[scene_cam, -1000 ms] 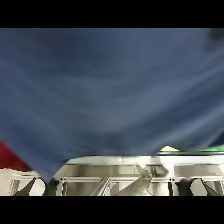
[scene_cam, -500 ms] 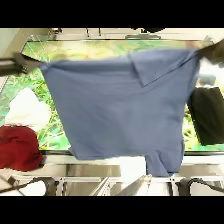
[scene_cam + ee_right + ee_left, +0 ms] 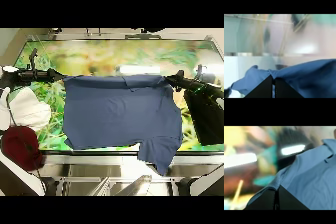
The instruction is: Fold the shirts.
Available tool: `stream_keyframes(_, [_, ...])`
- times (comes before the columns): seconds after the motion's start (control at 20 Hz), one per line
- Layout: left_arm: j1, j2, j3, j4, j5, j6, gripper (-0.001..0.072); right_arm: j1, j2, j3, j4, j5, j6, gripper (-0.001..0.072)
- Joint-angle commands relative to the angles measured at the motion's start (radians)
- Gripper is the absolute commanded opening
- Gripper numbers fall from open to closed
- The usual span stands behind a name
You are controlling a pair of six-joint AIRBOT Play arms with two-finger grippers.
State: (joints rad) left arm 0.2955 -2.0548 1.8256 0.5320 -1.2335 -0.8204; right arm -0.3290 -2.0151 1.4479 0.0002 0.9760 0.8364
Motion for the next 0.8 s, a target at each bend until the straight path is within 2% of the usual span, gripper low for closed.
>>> stream_keyframes(0.0, [0.000, -0.076, 0.097, 0.030, 0.000, 0.008, 0.0020, -0.027, -0.071, 0.063, 0.095, 0.017, -0.048, 0.0018])
stream_keyframes(0.35, [0.022, -0.075, 0.098, 0.028, -0.081, 0.010, 0.0020, -0.094, -0.071, 0.162, 0.084, 0.185, -0.037, 0.0017])
stream_keyframes(0.55, [0.016, -0.076, 0.087, 0.126, -0.128, 0.008, 0.0020, -0.140, -0.072, 0.161, -0.056, 0.230, -0.004, 0.0018])
stream_keyframes(0.65, [0.013, -0.076, 0.051, 0.122, -0.124, 0.008, 0.0020, -0.155, -0.072, 0.161, -0.123, 0.229, 0.032, 0.0018])
stream_keyframes(0.75, [-0.002, -0.076, 0.012, 0.121, -0.096, 0.009, 0.0020, -0.155, -0.072, 0.161, -0.128, 0.225, 0.032, 0.0018])
